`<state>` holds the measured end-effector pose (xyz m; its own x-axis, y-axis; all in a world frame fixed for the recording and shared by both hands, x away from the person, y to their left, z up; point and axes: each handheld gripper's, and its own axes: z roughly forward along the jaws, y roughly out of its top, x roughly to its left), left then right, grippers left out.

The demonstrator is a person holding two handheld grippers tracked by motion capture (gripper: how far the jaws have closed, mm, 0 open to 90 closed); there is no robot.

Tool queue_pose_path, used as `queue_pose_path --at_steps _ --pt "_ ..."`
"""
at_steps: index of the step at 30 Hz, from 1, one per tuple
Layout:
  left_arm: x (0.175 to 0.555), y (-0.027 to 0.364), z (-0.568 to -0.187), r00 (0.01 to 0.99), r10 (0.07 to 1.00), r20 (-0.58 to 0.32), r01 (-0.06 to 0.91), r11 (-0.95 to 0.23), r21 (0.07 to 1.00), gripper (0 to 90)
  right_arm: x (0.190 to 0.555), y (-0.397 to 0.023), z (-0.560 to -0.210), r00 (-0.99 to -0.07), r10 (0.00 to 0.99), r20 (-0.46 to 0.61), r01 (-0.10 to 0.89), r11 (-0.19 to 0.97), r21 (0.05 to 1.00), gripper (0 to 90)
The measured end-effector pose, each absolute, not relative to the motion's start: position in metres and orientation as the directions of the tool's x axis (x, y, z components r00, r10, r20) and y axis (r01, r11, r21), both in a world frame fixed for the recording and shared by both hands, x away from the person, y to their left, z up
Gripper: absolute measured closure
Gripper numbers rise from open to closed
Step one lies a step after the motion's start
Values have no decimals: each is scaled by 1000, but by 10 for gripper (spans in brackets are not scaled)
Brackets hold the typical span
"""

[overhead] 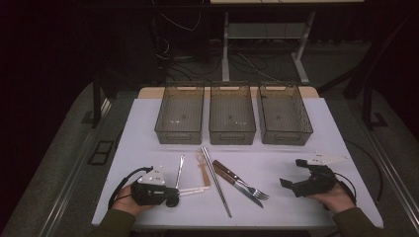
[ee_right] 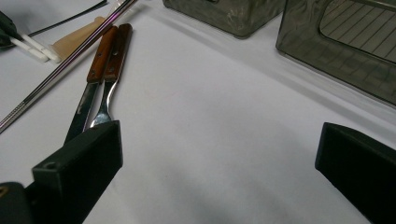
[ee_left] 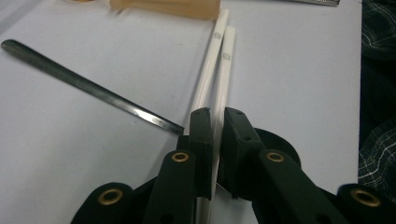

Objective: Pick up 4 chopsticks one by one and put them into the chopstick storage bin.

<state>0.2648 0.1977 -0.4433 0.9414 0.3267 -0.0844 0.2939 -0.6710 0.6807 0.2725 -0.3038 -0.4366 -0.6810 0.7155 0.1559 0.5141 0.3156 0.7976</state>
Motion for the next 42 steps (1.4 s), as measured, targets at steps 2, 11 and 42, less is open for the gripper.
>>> queue_pose_path --at_steps 2,11,42 --pt "265 197 -444 944 318 -90 290 -669 684 831 273 -304 -437 -681 716 156 515 316 797 8" --pt "266 197 -443 949 307 -78 276 -680 680 842 273 -304 -437 -681 715 157 514 315 798 8" --pt "291 190 -410 844 515 -148 423 -472 774 845 273 -304 -437 -676 718 164 519 307 798 8"
